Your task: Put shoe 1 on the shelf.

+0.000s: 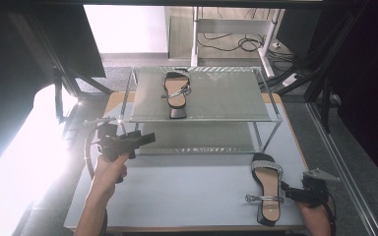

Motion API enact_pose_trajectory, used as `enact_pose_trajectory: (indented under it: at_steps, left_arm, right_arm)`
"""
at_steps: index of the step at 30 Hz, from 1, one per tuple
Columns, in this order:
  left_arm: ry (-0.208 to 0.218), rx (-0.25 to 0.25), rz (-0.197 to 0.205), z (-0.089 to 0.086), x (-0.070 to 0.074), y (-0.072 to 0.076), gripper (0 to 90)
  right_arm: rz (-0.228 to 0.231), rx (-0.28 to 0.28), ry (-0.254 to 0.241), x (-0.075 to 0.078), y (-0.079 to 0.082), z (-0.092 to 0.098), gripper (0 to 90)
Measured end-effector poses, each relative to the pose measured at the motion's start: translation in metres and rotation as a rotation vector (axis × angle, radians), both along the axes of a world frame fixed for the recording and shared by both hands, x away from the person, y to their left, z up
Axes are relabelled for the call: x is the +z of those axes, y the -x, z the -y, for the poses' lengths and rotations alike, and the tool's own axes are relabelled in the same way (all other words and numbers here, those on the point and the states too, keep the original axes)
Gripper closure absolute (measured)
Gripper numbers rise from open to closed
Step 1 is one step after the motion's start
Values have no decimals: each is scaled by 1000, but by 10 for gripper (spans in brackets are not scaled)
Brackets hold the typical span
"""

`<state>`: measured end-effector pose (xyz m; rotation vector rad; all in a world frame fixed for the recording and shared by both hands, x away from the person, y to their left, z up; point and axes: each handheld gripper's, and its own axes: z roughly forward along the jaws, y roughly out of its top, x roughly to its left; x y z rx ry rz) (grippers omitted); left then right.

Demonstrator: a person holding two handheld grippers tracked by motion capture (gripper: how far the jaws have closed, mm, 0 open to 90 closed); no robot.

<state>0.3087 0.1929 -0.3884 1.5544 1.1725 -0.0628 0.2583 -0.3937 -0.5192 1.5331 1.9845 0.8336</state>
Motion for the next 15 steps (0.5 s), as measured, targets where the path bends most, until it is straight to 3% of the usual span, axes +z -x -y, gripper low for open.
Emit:
enact_pose_trajectory:
  at_steps: [8,15]
  left_arm:
    - [-41,-10,-12,12,-34,10,90]
    - [-110,-2,-14,20,-65,14,37]
  right_arm:
    - [-1,-1,-1,0,0,0,96]
    - [0,-1,0,0,0,0,96]
